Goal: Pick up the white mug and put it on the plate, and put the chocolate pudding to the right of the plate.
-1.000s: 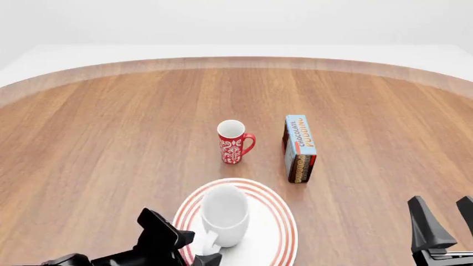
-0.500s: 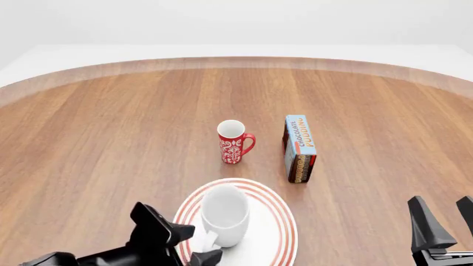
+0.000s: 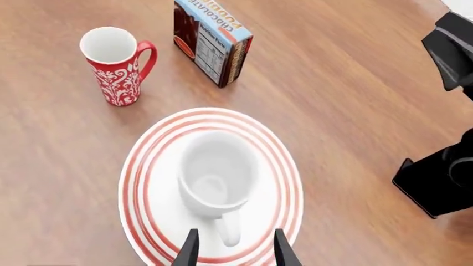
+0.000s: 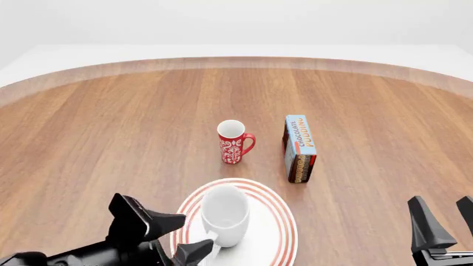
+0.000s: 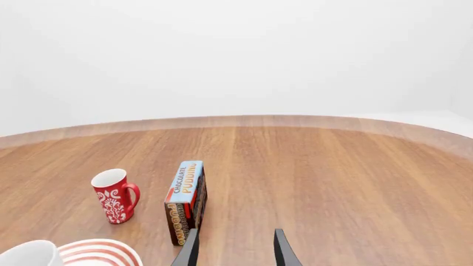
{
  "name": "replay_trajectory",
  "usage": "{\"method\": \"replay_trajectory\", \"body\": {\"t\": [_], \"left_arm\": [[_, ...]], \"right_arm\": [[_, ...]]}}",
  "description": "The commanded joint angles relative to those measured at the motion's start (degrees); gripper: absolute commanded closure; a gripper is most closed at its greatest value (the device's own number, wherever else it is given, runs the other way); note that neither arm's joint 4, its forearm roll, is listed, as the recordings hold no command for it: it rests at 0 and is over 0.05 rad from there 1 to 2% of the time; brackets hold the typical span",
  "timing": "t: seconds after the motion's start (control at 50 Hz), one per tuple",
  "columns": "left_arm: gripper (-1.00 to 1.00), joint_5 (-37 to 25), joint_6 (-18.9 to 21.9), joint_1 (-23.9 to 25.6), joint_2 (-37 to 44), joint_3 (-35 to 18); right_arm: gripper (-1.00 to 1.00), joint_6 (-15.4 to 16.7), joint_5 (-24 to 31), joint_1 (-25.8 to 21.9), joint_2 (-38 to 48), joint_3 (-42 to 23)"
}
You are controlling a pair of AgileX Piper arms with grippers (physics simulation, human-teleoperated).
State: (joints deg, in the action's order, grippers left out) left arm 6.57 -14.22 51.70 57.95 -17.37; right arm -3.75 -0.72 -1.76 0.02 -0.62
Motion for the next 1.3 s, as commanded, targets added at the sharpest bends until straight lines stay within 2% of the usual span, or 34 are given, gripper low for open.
{"method": "replay_trajectory", "body": {"t": [0.02, 0.3, 0.64, 1.06, 1.3], "left_arm": [[-1.00, -6.0, 1.8, -1.8, -7.8, -1.8], [-1.00, -13.5, 5.4, -5.1, -16.3, -5.5], [-1.00, -20.3, 8.5, -12.3, -28.1, -8.3], [-1.00, -20.1, 8.4, -21.3, -37.0, -6.3], [-1.00, -18.2, 8.7, -28.0, -41.3, -3.0]], "right_arm": [[-1.00, 0.0, 0.0, 0.0, 0.0, 0.0], [-1.00, 0.0, 0.0, 0.0, 0.0, 0.0], [-1.00, 0.0, 0.0, 0.0, 0.0, 0.0], [-1.00, 0.4, -0.2, -0.1, 0.0, 0.1], [-1.00, 0.4, -0.2, 0.0, 0.0, 0.1]]}}
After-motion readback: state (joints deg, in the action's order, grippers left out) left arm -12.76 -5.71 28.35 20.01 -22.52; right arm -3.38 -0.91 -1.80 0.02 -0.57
